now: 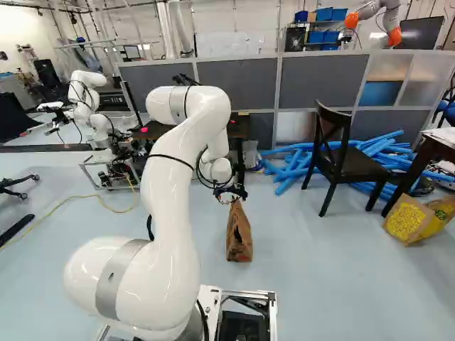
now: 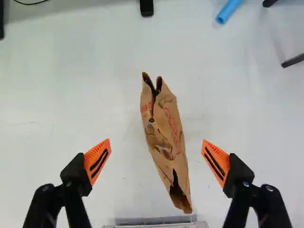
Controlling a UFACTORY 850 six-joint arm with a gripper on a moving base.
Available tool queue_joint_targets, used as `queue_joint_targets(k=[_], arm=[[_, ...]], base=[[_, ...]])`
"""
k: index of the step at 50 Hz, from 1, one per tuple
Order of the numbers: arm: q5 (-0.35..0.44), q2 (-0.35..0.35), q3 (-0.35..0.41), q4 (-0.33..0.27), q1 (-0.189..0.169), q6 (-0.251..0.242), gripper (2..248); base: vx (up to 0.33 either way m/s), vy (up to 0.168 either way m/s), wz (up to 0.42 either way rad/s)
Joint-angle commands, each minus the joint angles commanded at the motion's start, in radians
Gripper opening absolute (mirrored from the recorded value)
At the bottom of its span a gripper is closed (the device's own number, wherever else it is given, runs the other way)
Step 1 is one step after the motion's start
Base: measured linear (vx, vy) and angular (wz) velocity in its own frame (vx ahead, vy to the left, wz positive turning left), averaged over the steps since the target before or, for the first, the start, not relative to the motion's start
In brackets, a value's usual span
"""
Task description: Pick up the bag on the ground and place it on the table
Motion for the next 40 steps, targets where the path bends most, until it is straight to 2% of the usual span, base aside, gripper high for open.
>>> queue_joint_targets(k=[25,30,40], arm=[[0.0,-0.095,-0.078,0.0,0.0,-0.002,247],[0.0,-0.113,-0.091,0.0,0.0,-0.032,247],[0.0,-0.148,-0.119,0.0,0.0,-0.128,247]], base=[[0.0,0.0,0.0],[0.0,0.0,0.0],[0.0,0.0,0.0]])
